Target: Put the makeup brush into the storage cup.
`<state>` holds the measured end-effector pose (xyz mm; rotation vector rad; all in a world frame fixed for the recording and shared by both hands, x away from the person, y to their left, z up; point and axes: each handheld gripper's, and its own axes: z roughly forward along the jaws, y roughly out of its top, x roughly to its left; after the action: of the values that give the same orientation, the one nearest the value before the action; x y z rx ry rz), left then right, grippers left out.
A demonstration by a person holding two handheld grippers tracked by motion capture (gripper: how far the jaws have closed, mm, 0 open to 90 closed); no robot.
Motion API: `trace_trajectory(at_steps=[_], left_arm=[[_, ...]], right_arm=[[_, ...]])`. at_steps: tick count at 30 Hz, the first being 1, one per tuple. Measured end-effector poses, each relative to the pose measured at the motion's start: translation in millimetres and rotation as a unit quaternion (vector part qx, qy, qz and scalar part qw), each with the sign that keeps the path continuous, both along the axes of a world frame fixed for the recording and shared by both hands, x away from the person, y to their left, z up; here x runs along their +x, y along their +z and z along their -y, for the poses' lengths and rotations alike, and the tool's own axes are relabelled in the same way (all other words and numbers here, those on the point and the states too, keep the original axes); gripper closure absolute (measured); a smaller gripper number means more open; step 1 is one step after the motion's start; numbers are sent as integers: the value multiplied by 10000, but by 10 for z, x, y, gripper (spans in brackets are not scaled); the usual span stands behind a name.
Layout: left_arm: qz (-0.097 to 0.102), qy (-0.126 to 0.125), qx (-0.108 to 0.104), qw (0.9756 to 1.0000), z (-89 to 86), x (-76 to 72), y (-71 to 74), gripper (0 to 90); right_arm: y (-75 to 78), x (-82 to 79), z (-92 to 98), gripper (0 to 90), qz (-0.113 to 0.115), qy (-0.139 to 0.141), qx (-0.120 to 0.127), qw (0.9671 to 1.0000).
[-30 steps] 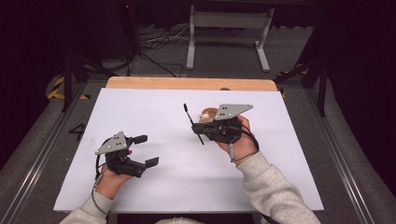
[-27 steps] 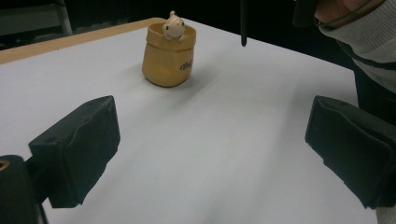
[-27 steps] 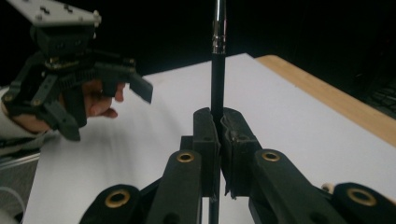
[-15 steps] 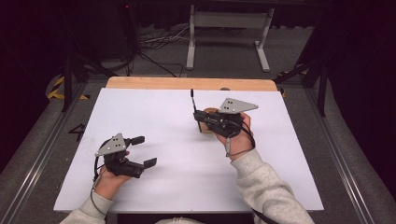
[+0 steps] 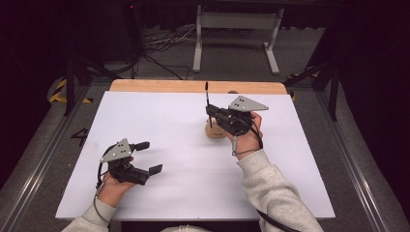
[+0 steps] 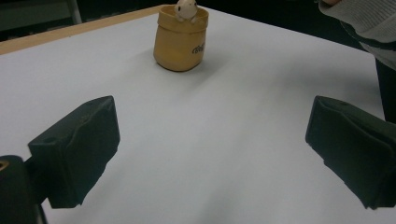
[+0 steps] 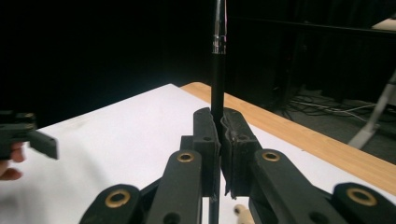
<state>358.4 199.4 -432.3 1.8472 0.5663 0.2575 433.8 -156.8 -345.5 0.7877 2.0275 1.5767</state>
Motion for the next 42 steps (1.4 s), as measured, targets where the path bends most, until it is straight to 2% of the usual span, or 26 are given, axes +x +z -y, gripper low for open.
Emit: trace_trajectory(at_steps=[6,16,23,29,35,42], left_arm=[[-19,12,-68,10000,-15,5,0,39],[-35,9,-87,10000,-26,8,-3,39],[-43,20,-75,10000,-27,8,-3,39],[-45,28,-89,9999,-31,9,-5,39],[-77,21,-100,9999,-24,15,-18,39],[-69,38,-98,9999,-20,8,-20,39]], right_arm=[[-22,85,3,854,10,-336,92,9994],[-42,175,48,854,-2,-714,31,9974],[-55,216,95,854,83,-1016,-126,9947],[-96,264,140,854,16,-1264,-74,9920],[-138,293,159,853,-8,-1374,-36,9905],[-232,304,135,852,-3,-1320,-63,9912]])
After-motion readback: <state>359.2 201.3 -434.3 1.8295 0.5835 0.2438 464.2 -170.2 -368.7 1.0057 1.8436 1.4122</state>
